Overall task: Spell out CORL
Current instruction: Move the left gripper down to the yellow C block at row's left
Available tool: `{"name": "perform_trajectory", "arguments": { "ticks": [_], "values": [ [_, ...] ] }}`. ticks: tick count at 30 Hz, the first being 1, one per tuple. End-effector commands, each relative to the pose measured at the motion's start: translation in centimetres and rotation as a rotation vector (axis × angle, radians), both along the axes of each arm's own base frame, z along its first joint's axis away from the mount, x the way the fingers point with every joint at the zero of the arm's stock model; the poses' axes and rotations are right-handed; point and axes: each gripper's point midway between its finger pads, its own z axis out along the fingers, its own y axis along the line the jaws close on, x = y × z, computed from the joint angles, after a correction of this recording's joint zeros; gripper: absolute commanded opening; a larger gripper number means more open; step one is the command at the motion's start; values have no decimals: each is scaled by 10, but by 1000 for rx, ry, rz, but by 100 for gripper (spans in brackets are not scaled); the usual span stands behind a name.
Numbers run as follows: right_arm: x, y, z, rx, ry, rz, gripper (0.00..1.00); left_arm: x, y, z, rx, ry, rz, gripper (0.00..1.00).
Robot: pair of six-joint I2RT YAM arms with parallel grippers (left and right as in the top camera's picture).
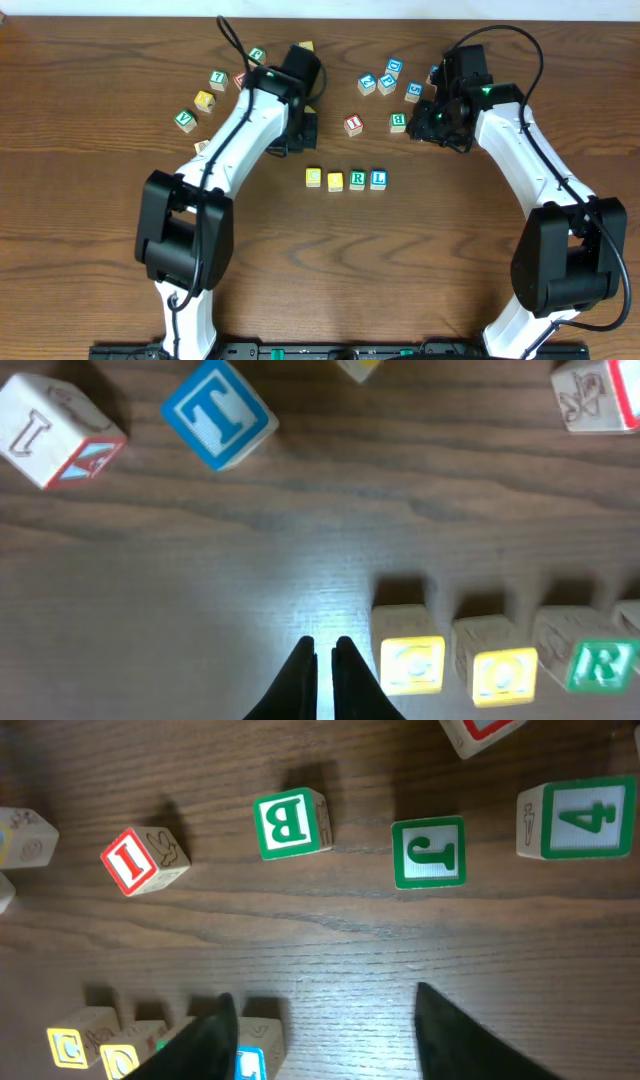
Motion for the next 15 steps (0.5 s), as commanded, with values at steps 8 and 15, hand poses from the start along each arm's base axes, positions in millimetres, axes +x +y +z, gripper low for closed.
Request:
{"name": "perform_trajectory", "arguments": {
  "ticks": [8, 15],
  "values": [
    [2, -7, 1, -23, -8, -18, 99, -5, -8, -17, 65, -32, -21, 8],
    [-1, -7, 0, -24, 2, -18, 99, 4, -14, -5, 63, -101, -57, 8]
  ]
}}
